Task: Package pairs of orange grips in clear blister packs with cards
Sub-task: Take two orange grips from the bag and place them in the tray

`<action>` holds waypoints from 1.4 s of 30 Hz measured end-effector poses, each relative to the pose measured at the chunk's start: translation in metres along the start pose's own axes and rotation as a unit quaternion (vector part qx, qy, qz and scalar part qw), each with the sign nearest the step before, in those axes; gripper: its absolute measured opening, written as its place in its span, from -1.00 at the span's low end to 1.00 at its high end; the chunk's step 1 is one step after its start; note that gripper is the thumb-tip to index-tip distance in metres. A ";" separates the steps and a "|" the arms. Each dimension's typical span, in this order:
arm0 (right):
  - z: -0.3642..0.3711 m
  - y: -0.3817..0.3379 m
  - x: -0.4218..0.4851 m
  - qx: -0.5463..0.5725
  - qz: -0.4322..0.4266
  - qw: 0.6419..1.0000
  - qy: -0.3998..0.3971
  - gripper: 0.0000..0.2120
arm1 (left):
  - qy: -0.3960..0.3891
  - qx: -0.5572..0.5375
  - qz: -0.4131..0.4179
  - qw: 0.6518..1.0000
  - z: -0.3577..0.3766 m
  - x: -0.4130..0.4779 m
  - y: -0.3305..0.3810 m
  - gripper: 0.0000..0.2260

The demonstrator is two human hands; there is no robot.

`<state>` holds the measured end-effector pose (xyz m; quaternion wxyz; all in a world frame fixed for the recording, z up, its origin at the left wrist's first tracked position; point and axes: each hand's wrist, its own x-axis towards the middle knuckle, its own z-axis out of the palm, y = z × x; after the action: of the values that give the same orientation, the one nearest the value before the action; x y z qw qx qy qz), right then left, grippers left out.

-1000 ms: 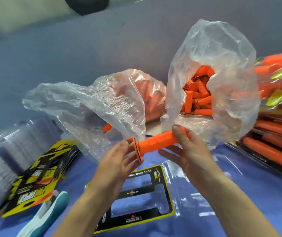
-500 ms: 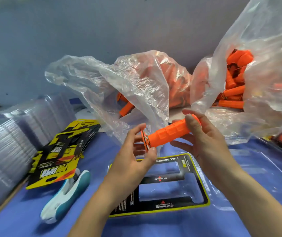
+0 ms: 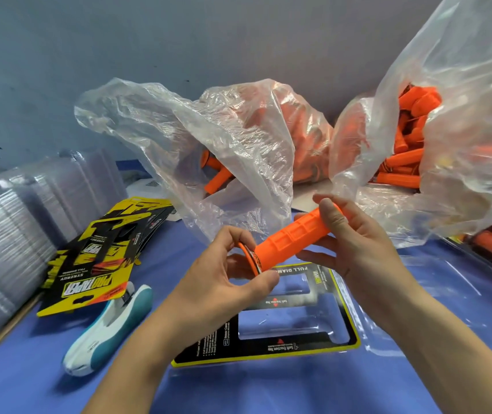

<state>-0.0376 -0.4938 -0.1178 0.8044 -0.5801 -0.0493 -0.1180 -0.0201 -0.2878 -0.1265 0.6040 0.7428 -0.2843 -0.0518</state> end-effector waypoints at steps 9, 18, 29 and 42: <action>0.001 0.012 -0.001 -0.015 0.003 1.000 -0.003 -0.59 | 0.113 -0.041 0.023 0.992 -0.005 0.001 -0.002 -0.56; 0.003 0.021 -0.004 -0.078 -0.004 0.996 -0.052 -0.71 | 0.216 -0.195 0.076 0.954 0.003 0.008 0.010 -0.52; -0.010 0.006 0.001 -0.356 -0.166 0.920 -0.019 -0.58 | 0.184 -0.130 0.012 0.974 -0.002 0.013 -0.008 -0.54; -0.012 0.021 -0.006 -0.231 -0.037 0.968 -0.091 -0.67 | 0.222 -0.039 0.076 0.971 0.003 0.008 0.004 -0.71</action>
<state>-0.0385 -0.4977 -0.1423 0.6362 -0.7560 -0.1152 -0.1023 -0.0162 -0.2950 -0.1219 0.6828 0.6875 -0.1968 0.1497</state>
